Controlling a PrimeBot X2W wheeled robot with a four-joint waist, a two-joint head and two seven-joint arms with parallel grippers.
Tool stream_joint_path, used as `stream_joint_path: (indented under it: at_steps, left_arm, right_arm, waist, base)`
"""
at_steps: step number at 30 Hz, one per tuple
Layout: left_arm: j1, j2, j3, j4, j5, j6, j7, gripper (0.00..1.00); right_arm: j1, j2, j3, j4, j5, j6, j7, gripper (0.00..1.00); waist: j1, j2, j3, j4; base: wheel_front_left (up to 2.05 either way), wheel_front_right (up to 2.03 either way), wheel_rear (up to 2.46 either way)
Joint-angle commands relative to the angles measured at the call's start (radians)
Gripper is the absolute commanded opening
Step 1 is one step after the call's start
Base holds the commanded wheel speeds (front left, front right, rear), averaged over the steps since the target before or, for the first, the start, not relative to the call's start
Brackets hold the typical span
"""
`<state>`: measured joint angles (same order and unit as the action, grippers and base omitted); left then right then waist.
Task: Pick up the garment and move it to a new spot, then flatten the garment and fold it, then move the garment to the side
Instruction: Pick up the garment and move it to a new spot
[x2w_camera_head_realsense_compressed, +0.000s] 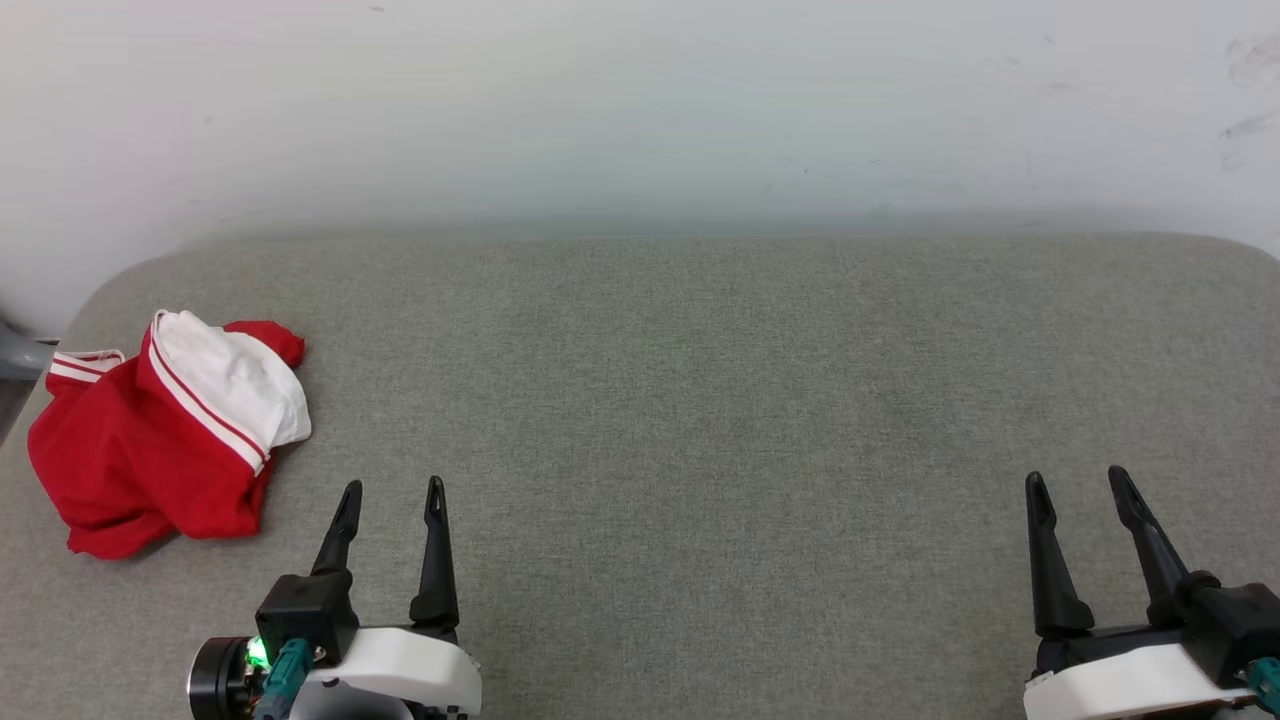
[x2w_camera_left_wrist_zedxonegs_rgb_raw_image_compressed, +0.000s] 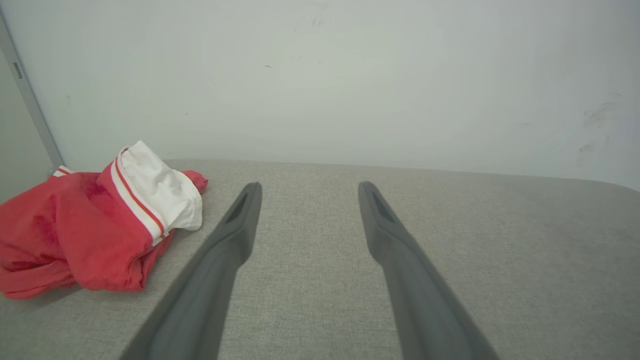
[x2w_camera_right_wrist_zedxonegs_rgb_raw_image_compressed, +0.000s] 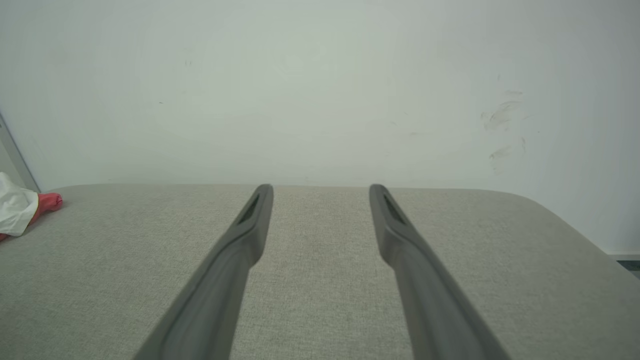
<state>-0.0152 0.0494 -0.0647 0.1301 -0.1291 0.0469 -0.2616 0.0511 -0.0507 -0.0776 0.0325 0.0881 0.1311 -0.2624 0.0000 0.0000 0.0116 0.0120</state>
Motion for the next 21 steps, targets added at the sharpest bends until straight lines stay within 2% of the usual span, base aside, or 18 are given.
stream_joint_path:
  at_steps: [1, 11, 21]
  left_arm:
    - [0.008, 0.002, 0.001, 0.004, -0.005, -0.004, -0.005, 1.00]
    - [-0.001, 0.002, 0.004, 0.015, -0.007, -0.009, -0.005, 1.00]
    - [-0.011, 0.002, 0.023, 0.024, 0.002, -0.006, -0.004, 1.00]
  right_arm:
    - [0.011, 0.001, 0.002, 0.003, 0.009, -0.001, -0.004, 1.00]
    - [0.010, 0.001, 0.000, 0.006, 0.025, -0.001, -0.004, 1.00]
    - [0.018, 0.001, 0.007, 0.002, 0.029, -0.001, -0.004, 1.00]
  waist:
    - [0.0000, 0.0000, 0.000, 0.001]
    - [0.0000, 0.0000, 0.001, 0.015]
    - [0.0000, 0.0000, 0.007, 0.116]
  base:
    - [0.00, 0.00, 0.00]
    - [0.00, 0.00, 0.00]
    - [0.00, 0.00, 0.00]
